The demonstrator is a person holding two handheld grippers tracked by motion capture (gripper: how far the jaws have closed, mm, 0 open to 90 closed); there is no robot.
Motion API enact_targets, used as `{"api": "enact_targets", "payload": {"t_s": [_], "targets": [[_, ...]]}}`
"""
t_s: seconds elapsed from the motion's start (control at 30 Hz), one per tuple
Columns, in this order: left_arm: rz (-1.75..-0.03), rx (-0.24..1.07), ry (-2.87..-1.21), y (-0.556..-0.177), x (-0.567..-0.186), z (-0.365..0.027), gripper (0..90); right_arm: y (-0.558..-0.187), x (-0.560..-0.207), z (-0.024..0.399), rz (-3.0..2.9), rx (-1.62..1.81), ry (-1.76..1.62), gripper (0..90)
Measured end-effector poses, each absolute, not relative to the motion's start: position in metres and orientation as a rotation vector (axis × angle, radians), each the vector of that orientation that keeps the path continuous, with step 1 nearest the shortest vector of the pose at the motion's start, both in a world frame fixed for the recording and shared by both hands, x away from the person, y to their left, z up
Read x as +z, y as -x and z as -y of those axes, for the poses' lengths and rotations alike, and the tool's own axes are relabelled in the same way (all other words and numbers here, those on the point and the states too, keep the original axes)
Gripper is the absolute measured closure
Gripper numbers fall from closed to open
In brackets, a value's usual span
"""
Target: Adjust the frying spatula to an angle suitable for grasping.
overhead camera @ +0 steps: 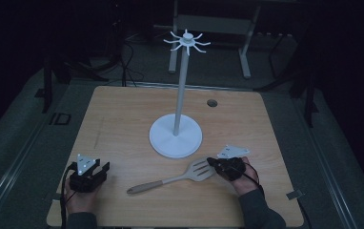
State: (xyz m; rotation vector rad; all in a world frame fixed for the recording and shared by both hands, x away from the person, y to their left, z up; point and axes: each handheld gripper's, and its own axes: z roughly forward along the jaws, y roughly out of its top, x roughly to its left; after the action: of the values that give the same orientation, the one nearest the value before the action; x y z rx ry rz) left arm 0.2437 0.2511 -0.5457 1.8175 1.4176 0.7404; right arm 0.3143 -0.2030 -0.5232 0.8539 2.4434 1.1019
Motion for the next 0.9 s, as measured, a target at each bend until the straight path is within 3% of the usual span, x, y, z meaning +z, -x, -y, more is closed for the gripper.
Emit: {"api": "enact_targets", "payload": {"t_s": [0.9], "targets": [[-1.422,0.735,-1.815,-0.245,-0.546,-0.251,58.8,-0.29,-0.547,0.208,-2.552,0.995,-0.86,90.0]]}}
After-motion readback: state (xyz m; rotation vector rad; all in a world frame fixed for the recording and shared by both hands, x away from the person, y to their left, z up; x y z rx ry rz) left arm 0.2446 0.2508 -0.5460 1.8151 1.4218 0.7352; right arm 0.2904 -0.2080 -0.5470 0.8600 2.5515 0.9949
